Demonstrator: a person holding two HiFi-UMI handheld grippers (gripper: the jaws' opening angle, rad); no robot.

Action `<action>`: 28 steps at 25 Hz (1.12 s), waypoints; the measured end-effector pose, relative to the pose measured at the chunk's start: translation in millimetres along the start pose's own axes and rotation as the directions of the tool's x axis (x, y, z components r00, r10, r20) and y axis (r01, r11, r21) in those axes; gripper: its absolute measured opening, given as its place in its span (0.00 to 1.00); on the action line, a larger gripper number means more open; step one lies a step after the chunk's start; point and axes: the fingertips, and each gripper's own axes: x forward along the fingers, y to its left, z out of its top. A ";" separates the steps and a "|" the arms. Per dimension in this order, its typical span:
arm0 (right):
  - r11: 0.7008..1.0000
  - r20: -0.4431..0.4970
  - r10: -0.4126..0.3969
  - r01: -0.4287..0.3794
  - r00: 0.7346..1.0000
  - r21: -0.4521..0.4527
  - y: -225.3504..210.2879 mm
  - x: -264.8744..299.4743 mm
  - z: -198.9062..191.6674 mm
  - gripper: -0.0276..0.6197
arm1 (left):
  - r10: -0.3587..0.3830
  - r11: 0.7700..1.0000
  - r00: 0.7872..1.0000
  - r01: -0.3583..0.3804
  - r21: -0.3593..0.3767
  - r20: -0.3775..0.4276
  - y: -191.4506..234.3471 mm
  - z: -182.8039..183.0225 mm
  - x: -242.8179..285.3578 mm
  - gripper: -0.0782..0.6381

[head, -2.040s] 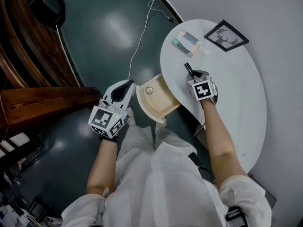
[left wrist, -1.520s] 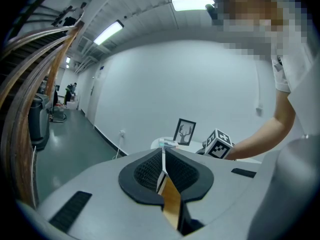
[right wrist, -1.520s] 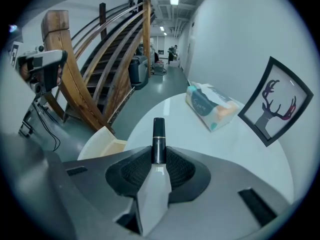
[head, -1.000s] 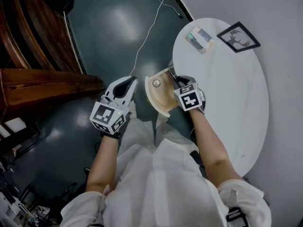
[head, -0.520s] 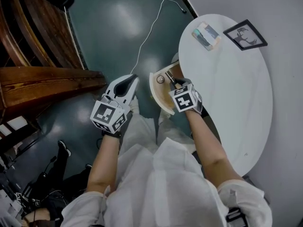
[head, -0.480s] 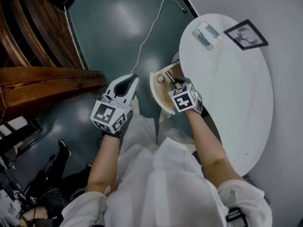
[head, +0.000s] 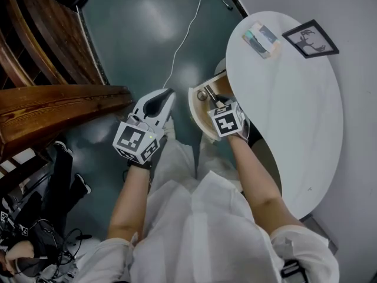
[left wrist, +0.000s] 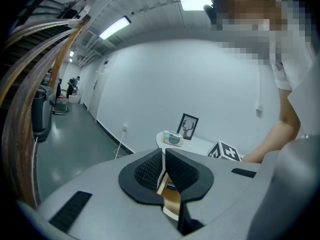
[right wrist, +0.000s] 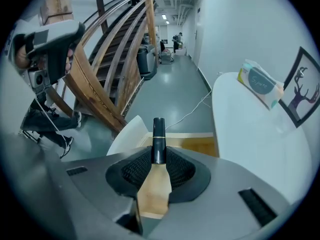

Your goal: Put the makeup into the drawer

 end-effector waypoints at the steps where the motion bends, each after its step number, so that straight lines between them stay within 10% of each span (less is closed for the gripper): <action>1: 1.000 -0.006 0.005 -0.005 1.000 0.006 1.2 3.3 -2.9 0.18 | -0.002 1.000 1.000 0.002 0.001 -0.001 0.7 0.0 0.9 0.15; 28: 1.000 -0.135 0.011 -0.010 0.991 0.011 -33.9 127.6 -79.5 0.18 | -0.022 1.000 0.997 0.022 -0.003 -0.070 4.6 -59.9 30.9 0.15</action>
